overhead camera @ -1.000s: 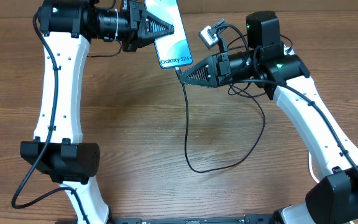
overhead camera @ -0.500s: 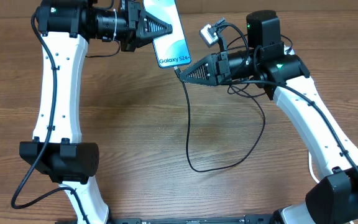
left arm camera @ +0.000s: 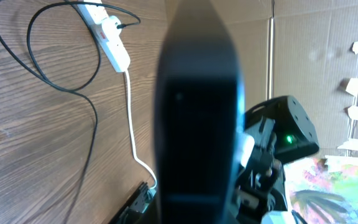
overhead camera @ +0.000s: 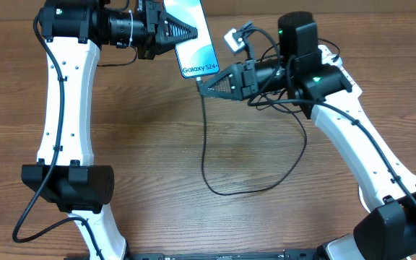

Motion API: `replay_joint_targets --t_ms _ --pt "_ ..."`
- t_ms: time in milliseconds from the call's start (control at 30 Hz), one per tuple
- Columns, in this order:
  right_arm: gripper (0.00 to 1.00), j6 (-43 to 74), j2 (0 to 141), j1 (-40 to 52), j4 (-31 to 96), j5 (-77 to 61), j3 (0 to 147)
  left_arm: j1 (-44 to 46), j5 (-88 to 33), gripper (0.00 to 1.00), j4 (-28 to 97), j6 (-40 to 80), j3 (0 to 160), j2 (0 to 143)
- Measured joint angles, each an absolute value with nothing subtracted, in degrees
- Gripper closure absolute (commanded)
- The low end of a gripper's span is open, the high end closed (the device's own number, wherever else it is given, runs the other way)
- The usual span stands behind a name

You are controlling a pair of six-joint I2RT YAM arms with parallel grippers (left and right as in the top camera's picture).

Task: Plug charger to phone and switch on socket
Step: 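Push the USB-C plug up into the phone's bottom port with the right gripper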

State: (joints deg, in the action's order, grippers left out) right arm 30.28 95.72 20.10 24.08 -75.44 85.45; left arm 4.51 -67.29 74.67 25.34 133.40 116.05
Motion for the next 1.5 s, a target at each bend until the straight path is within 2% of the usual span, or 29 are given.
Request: replay_joint_targets --t_ms 800,1500 --pt "0.96 31.77 95.72 17.67 23.68 -74.59 85.45 2.09 -68.55 0.96 76.34 25.36 133.40 116.09" --pt "0.96 31.75 95.72 20.64 23.53 -77.56 85.45 1.83 -68.62 0.96 76.34 25.34 133.40 116.09"
